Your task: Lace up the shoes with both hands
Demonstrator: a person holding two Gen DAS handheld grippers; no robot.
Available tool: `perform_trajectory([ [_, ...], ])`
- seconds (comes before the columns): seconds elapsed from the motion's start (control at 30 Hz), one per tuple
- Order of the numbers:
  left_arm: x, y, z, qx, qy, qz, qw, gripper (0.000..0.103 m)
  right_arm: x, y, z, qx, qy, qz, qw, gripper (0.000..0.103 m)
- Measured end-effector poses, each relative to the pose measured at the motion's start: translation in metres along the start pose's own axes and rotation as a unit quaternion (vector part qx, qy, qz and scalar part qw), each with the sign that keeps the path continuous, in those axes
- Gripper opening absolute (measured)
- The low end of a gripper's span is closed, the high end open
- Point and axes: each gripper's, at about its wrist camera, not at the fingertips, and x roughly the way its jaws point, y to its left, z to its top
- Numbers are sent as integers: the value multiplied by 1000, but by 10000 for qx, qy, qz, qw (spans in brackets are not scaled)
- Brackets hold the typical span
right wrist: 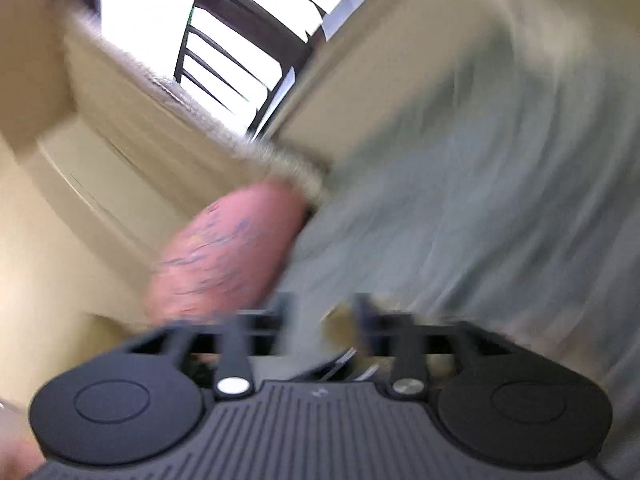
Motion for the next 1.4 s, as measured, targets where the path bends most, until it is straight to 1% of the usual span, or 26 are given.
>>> perform_trajectory([
  [0.03, 1, 2, 1, -15, 7, -12, 10000, 103, -3, 11, 1, -605, 137, -260, 9977, 63],
  [0.07, 3, 4, 2, -25, 18, -21, 10000, 103, -1, 25, -1, -1305, 388, -569, 9890, 55],
  [0.1, 0, 4, 1, -36, 25, -26, 10000, 103, 5, 41, -7, -2088, 645, -912, 9715, 42],
  [0.13, -7, 1, -2, -44, 26, -26, 10000, 103, 13, 57, -16, -2906, 934, -1182, 9449, 36],
  [0.2, -26, -13, -11, -11, 47, -28, 10000, 103, 33, 80, -38, -4318, 1438, -1479, 8780, 18],
  [0.23, -28, -14, -12, 41, 68, -37, 10000, 103, 41, 87, -47, -4779, 1563, -1493, 8514, 16],
  [0.27, -29, -14, -12, 94, 90, -48, 9999, 103, 47, 92, -54, -5040, 1655, -1468, 8349, 16],
  [0.33, -31, -13, -12, 193, 140, -65, 9997, 103, 58, 98, -63, -5329, 1852, -1368, 8142, 16],
  [0.37, -31, -13, -12, 233, 161, -71, 9996, 103, 62, 101, -68, -5542, 1949, -1316, 7985, 18],
  [0.4, -29, -12, -11, 255, 174, -86, 9995, 103, 65, 104, -76, -5864, 2057, -1292, 7727, 18],
  [0.5, -26, -8, -8, 235, 194, -115, 9995, 103, 74, 109, -104, -6887, 2380, -1312, 6722, 19],
  [0.6, -23, -6, -6, 224, 214, -105, 9995, 103, 81, 107, -121, -7450, 2761, -1054, 5980, 19],
  [0.67, -22, -6, -6, 230, 222, -101, 9994, 103, 88, 104, -131, -7814, 2933, -913, 5431, 19],
  [0.7, -22, -6, -6, 237, 228, -102, 9994, 103, 92, 103, -135, -7942, 2972, -891, 5225, 18],
  [0.73, -22, -5, -5, 236, 230, -104, 9994, 103, 96, 102, -136, -8002, 3056, -845, 5090, 17],
  [0.8, -21, -4, -5, 210, 229, -116, 9994, 103, 104, 103, -136, -8024, 3232, -758, 4960, 14],
  [0.87, -19, -1, -5, 177, 228, -124, 9995, 103, 114, 101, -135, -8004, 3402, -758, 4878, 13],
  [0.93, -17, 1, -4, 169, 231, -134, 9995, 103, 124, 99, -132, -7921, 3564, -879, 4876, 13],
  [1.03, -13, 5, -4, 161, 223, -139, 9995, 103, 133, 103, -129, -7764, 3686, -1046, 5003, 14],
  [1.07, -12, 6, -3, 171, 225, -150, 9995, 103, 132, 103, -132, -7842, 3634, -1046, 4919, 19],
  [1.13, -9, 9, -3, 193, 230, -172, 9994, 103, 124, 101, -143, -8193, 3334, -954, 4567, 30],
  [1.17, -7, 10, -3, 208, 234, -182, 9993, 103, 121, 101, -146, -8335, 3118, -933, 4466, 47],
  [1.2, -6, 10, -3, 234, 243, -183, 9993, 103, 119, 100, -148, -8431, 2957, -916, 4396, 56],
  [1.23, -5, 12, -3, 241, 248, -176, 9992, 103, 121, 99, -145, -8409, 2968, -906, 4433, 57],
  [1.37, 2, 19, -2, 178, 277, -176, 9993, 103, 134, 94, -130, -8173, 3169, -727, 4757, 54],
  [1.4, 4, 19, -2, 200, 294, -166, 9992, 103, 134, 92, -127, -8158, 3210, -633, 4768, 52],
])
